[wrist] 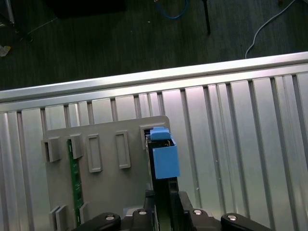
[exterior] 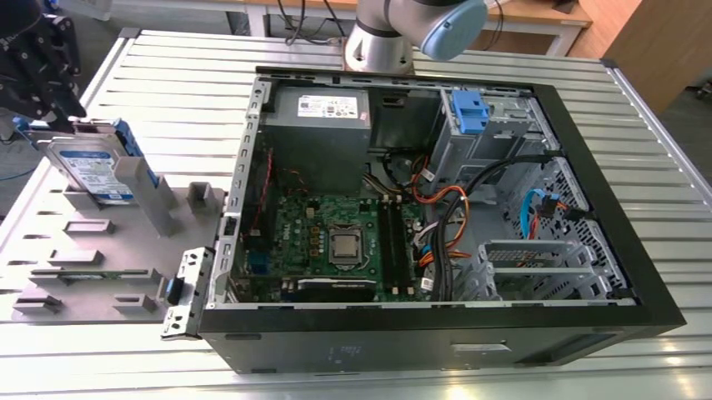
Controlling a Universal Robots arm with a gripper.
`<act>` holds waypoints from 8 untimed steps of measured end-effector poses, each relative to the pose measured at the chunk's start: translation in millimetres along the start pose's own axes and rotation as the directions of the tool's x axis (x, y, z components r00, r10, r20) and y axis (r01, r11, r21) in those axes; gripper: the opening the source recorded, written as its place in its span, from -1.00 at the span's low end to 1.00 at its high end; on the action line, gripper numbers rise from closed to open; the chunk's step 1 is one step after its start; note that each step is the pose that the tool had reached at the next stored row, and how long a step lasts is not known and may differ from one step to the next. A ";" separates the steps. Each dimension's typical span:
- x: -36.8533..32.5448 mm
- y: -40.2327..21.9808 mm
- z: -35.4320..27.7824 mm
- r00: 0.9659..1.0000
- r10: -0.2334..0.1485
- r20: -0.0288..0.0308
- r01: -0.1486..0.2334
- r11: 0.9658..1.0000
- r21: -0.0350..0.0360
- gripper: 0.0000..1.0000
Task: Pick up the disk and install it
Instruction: 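Pick up the disk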
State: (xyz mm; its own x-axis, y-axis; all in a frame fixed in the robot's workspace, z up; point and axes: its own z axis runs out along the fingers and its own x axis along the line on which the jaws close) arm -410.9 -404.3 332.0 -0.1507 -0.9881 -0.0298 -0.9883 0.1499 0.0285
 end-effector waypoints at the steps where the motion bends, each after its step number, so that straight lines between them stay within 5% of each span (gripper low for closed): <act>1: 0.0 0.0 0.0 1.000 0.000 0.000 0.000 1.000 0.000 -0.30; 6: 0.0 0.0 0.1 1.000 0.000 0.000 0.000 1.000 0.000 0.06; 8: 0.0 0.0 0.2 1.000 0.000 0.000 0.000 1.000 0.000 0.06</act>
State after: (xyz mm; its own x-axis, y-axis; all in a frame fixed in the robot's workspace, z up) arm -410.9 -404.3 331.8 -0.1508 -0.9881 -0.0298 -0.9883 0.1499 0.0285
